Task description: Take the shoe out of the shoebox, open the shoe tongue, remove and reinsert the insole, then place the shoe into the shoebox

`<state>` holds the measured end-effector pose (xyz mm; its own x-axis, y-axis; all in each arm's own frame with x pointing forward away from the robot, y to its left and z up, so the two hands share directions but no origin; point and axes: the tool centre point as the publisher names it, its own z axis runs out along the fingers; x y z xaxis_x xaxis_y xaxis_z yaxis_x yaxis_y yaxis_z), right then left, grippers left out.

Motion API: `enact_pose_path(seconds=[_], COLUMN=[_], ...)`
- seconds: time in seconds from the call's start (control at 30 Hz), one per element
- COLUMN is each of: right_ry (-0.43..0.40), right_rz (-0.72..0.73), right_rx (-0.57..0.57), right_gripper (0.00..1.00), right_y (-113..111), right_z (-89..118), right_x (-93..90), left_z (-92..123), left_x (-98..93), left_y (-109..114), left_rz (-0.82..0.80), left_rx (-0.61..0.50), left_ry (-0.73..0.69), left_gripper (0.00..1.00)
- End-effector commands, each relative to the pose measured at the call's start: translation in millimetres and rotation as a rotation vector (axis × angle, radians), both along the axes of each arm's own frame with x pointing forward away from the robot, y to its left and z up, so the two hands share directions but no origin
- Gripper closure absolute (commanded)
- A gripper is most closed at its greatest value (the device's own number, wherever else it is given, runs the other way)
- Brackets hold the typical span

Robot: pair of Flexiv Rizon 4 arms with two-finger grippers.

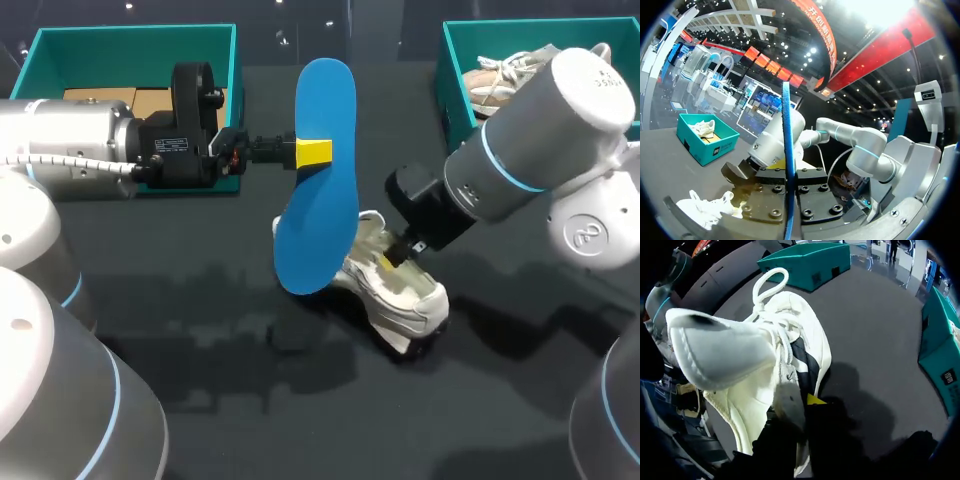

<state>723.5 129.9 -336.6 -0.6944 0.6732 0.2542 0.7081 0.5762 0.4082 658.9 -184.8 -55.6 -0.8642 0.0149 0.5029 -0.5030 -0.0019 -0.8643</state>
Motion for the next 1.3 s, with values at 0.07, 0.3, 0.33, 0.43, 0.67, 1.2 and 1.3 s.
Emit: enact_pose_path(seconds=[0.07, 0.3, 0.33, 0.43, 0.67, 1.2, 1.3], right_ry=[-0.023, -0.023, -0.023, -0.023, 0.026, 0.062, 0.057], right_rz=[-0.214, -0.221, -0.221, -0.221, -0.319, -0.425, -0.437], right_rx=[0.016, 0.015, 0.015, 0.015, 0.049, 0.124, 0.139], right_gripper=[1.0, 1.0, 1.0, 1.0, 1.0, 1.0, 1.0], right_y=[5, 7, 7, 7, 16, 22, 23], right_z=[7, 9, 9, 9, 0, -21, -24], right_x=[-14.9, -15.4, -15.4, -15.4, -6.2, -3.9, -4.3], left_z=[-1, -1, -1, -1, -1, -1, -1], left_x=[0.3, 0.3, 0.3, 0.3, 0.3, 0.3, 0.3], left_y=[-3, -3, -3, -3, -3, -3, -3], left_rz=[0.001, 0.001, 0.001, 0.001, 0.001, 0.001, 0.001], left_rx=[-0.002, -0.002, -0.002, -0.002, -0.002, -0.002, -0.002], left_ry=[0.0, 0.0, 0.0, 0.0, 0.0, 0.0, 0.0], left_gripper=[1.0, 1.0, 1.0, 1.0, 1.0, 1.0, 1.0])
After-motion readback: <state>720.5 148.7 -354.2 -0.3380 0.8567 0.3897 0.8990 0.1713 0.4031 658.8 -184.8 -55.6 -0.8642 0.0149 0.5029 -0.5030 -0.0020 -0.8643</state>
